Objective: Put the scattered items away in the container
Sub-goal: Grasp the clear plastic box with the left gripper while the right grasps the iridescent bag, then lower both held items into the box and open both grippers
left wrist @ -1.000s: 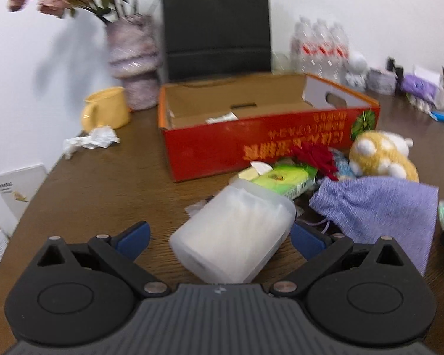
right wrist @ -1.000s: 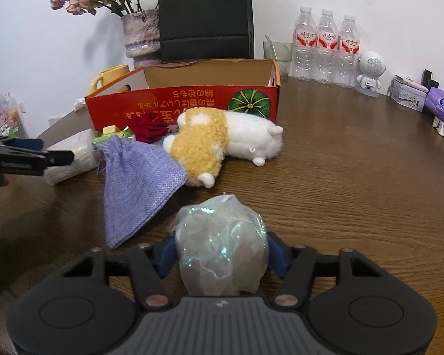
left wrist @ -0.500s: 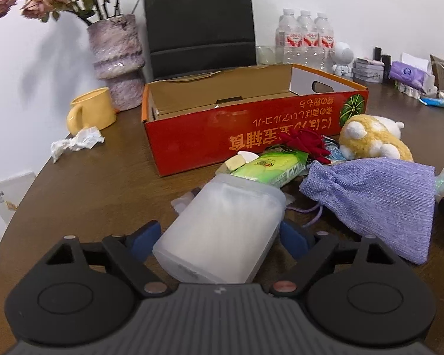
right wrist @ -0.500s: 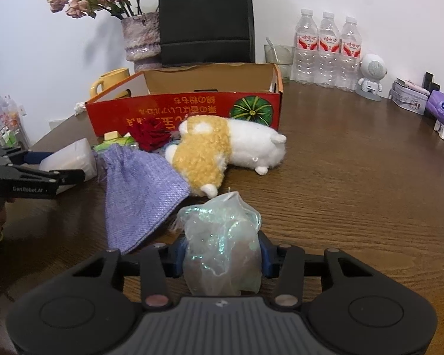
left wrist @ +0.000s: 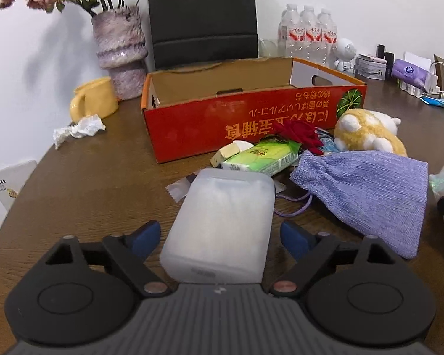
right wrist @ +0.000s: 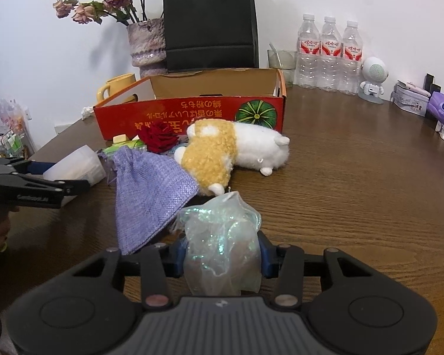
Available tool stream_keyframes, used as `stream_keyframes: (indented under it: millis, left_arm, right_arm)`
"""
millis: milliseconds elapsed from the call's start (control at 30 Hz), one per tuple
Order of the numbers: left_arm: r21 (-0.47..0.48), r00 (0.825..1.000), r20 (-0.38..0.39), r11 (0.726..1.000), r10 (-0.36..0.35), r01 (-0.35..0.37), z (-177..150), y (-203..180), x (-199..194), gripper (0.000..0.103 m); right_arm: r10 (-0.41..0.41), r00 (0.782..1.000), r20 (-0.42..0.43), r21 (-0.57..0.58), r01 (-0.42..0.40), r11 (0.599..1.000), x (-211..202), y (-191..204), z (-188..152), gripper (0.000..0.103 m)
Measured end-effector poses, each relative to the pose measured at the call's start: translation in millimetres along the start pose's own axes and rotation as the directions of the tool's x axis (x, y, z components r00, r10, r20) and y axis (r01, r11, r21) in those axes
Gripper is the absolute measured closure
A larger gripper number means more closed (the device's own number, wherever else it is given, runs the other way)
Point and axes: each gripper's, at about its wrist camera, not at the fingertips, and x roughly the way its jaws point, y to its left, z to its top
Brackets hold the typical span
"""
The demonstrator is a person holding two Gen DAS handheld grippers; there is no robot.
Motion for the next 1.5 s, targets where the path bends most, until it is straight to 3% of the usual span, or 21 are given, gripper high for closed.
stream_keyframes:
  millis: [33,67,367,533,667,800,1000,1233,1500]
  left_arm:
    - [-0.01,1.0,-0.012,1.0,0.004,-0.004,-1,0,4,0.033]
    - [-0.025,1.0,-0.005,1.0,0.004,-0.005,-1,0,2,0.037]
    - [-0.105,0.995,0.093,0.994,0.022,-0.012,4,5,-44,0.037]
    - [-0.089,0.981,0.196,0.996,0.013,0.005,54,8,-62,0.037]
    - [-0.131,0.976,0.218,0.991,0.004,0.025,109,12,-44,0.037]
    - [-0.219,0.988,0.155,0.974,-0.014,0.048,155,20,1,0.037]
    - [-0.24,0.999,0.029,0.97,0.043,-0.035,198,19,76,0.037]
    - [-0.224,0.987,-0.115,0.965,0.11,-0.134,208,17,143,0.037]
    - [-0.174,0.964,-0.211,0.964,0.163,-0.201,198,11,177,0.037]
  right_arm:
    - [-0.001,1.0,0.001,0.003,0.001,1.0,0,0,-1,0.059]
    - [-0.003,1.0,0.003,0.005,0.003,1.0,-1,-1,-1,0.059]
    - [-0.001,0.998,0.061,-0.014,0.002,1.0,-12,-4,14,0.061]
    - [0.002,0.987,0.162,-0.061,0.008,0.998,-13,-3,67,0.061]
    - [0.001,0.974,0.225,-0.099,0.022,0.995,4,1,129,0.061]
    - [-0.004,0.979,0.203,-0.105,0.026,0.994,45,-2,184,0.061]
    - [-0.055,0.994,0.1,-0.119,0.066,0.991,126,-7,234,0.061]
    - [-0.093,0.995,-0.02,-0.079,0.091,0.993,208,-19,241,0.061]
    - [-0.09,0.99,-0.107,-0.08,0.082,0.993,241,-22,232,0.059]
